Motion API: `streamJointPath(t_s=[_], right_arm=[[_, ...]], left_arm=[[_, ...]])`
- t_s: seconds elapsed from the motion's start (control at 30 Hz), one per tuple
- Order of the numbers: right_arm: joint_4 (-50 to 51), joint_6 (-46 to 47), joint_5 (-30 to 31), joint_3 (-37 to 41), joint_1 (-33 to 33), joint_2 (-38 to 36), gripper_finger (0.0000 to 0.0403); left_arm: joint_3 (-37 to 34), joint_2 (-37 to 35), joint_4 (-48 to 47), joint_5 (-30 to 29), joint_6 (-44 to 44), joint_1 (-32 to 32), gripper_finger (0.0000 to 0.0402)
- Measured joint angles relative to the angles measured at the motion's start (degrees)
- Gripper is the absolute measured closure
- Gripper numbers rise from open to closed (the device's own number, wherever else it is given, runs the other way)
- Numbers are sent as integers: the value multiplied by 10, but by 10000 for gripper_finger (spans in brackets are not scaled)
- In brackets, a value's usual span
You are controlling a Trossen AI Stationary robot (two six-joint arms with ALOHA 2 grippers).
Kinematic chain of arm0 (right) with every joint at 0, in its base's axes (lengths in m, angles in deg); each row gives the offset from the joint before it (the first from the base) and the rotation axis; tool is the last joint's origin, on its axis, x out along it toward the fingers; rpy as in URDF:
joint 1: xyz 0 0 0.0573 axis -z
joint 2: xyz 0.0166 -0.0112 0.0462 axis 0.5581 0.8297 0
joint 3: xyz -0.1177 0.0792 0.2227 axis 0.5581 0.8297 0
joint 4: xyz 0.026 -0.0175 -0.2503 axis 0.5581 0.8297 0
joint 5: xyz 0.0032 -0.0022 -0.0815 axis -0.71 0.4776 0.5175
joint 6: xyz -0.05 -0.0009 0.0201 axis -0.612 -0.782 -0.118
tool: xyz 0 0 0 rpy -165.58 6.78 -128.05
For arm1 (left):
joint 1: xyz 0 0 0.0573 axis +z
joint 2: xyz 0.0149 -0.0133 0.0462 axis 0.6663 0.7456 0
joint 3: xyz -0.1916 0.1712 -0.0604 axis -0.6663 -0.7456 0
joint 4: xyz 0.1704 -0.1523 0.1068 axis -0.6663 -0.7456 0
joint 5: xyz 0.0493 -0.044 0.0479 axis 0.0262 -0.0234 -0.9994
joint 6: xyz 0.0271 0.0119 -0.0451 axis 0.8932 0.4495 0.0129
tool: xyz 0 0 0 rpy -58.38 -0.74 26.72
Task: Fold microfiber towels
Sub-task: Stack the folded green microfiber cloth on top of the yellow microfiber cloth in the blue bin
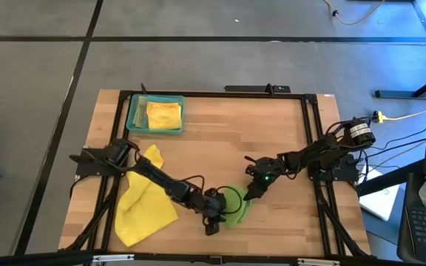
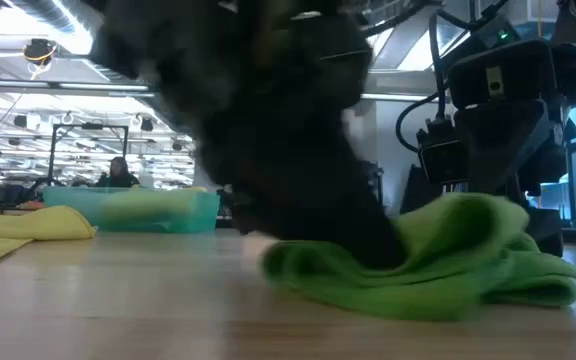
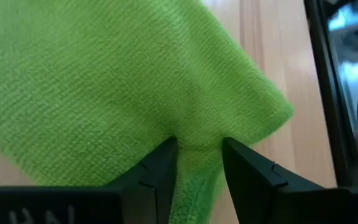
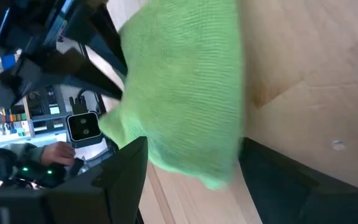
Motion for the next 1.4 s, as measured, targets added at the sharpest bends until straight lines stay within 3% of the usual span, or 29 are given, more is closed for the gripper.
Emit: streamJointPath(t_s=[0.5, 0.83, 0.97, 1.23, 1.4], right_arm=[[5, 29, -15, 0, -26, 0, 152], [-17, 98, 112, 1, -32, 1, 161], [-20, 74, 123, 1, -30, 1, 210], [-57, 36, 135, 2, -29, 2, 374], [-81, 31, 132, 3, -29, 3, 388]], left_arm=[[99, 61, -7, -22, -14, 29, 276], [99, 61, -12, 7, -30, 15, 276], [100, 60, -17, 13, -39, 6, 276], [100, 60, -22, 15, -39, 4, 276], [101, 54, -49, 18, -39, 13, 276]])
